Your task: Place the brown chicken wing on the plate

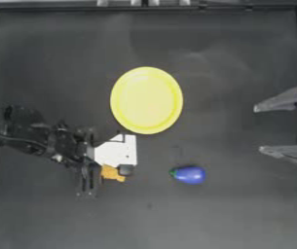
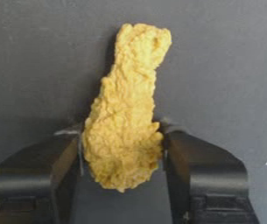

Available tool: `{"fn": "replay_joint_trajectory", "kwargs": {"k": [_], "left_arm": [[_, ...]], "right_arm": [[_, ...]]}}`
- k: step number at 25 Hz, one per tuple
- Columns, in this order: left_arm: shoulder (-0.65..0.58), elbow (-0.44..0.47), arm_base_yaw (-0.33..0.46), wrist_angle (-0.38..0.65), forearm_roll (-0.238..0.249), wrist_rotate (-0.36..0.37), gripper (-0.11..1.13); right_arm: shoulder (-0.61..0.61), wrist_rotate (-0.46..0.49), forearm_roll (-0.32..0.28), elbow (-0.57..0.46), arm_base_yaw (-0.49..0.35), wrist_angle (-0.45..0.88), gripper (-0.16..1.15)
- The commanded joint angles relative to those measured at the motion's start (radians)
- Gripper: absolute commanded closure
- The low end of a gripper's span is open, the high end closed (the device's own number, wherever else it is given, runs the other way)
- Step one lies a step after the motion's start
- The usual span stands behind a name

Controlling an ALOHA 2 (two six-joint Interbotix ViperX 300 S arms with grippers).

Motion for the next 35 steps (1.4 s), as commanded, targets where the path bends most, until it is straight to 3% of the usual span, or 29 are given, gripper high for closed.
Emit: {"fn": "replay_joint_trajectory", "kwargs": {"k": [1,8,16,22,28,35], "left_arm": [[-0.038,-0.04,-0.009,0.006,0.002,0.011,0.82],[-0.087,-0.055,-0.012,-0.003,0.009,0.014,0.77],[-0.17,-0.087,0.084,0.005,0.095,0.037,0.76],[-0.152,-0.156,0.213,0.012,0.097,0.17,0.76],[-0.071,-0.262,0.29,0.029,0.092,0.31,0.75],[0.049,-0.357,0.356,0.032,0.087,0.391,0.74]], "right_arm": [[0.003,0.0,0.003,-0.011,0.002,-0.008,-0.01],[0.005,0.0,0.002,-0.009,0.0,-0.008,-0.01],[0.005,0.003,0.003,0.0,0.0,-0.008,-0.01],[0.005,0.003,0.012,0.003,0.002,-0.012,-0.01],[0.005,0.002,0.021,0.014,0.0,-0.018,-0.01],[0.003,0.0,0.029,0.023,0.0,-0.043,-0.01]]}}
